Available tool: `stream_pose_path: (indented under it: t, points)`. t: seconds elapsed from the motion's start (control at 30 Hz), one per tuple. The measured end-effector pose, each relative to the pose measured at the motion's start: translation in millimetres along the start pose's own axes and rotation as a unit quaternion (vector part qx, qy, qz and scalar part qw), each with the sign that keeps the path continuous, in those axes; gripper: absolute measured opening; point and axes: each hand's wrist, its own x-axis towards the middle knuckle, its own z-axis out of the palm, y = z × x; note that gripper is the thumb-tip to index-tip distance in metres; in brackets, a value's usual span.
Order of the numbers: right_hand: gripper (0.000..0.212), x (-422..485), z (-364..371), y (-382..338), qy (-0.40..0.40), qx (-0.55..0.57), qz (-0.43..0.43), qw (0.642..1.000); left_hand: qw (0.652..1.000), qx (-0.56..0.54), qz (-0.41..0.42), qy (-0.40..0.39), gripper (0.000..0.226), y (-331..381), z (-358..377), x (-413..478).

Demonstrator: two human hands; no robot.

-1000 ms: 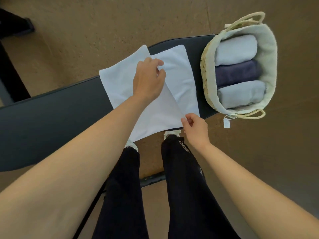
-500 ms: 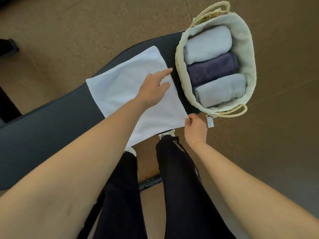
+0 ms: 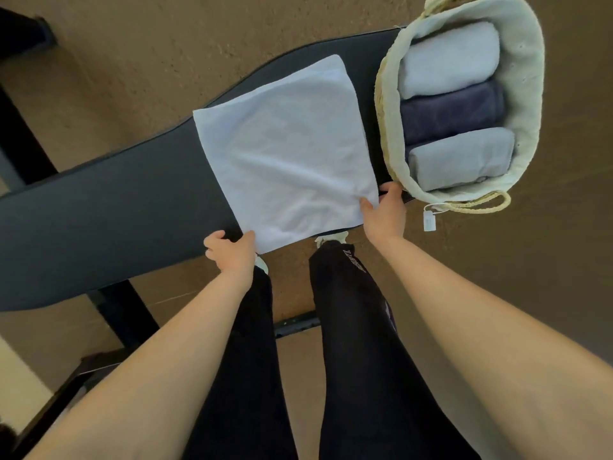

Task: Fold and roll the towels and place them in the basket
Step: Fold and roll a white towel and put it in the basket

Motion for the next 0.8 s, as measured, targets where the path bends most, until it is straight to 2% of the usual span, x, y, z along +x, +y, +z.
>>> stream_pose_path:
  t: [0.07, 0.17, 0.23, 0.3, 0.37, 0.47, 0.53, 0.67, 0.8]
  points:
    - [0.037, 1.3, -1.7, -1.1, -0.022, 0.0, 0.007, 1.0, 0.993, -0.073, -0.08, -0.037, 0.073, -3.1, 3.5, 3.2]
    - [0.028, -2.7, -1.1, 1.1, -0.07, -0.021, -0.005, 0.997, 0.981, -0.136, -0.119, -0.071, 0.082, -5.2, 4.3, 11.3]
    - [0.03, -5.8, -6.2, 6.7, -0.077, -0.019, 0.003, 0.997, 0.985, -0.11, -0.098, -0.084, 0.071, -7.9, 3.0, 12.8]
    - [0.029, -14.5, -9.1, 11.8, -0.081, -0.011, 0.013, 0.997, 0.992, -0.059, -0.052, -0.096, 0.043, -16.0, -5.8, 16.9]
    - [0.023, -23.8, -13.0, 17.3, -0.09, 0.014, 0.035, 0.995, 0.995, -0.029, -0.025, -0.091, 0.029, -25.3, -18.2, 20.6]
    - [0.011, -41.6, -15.9, 22.2, -0.116, 0.042, 0.074, 0.99, 0.995, -0.02, -0.025, -0.091, 0.025, -32.7, -39.8, 24.1]
    - [0.012, -53.9, -16.7, 20.8, -0.121, 0.059, 0.101, 0.986, 0.993, -0.033, -0.029, -0.113, 0.025, -28.8, -54.0, 18.3]
    - [0.043, -70.1, -27.0, -0.6, -0.085, 0.164, 0.105, 0.977, 0.988, -0.099, 0.009, -0.117, 0.025, -6.4, -77.1, 7.7]
    - [0.02, -64.2, -41.9, -43.7, -0.09, 0.3, 0.097, 0.945, 0.969, -0.177, 0.038, -0.166, 0.017, 42.2, -89.1, 6.0]
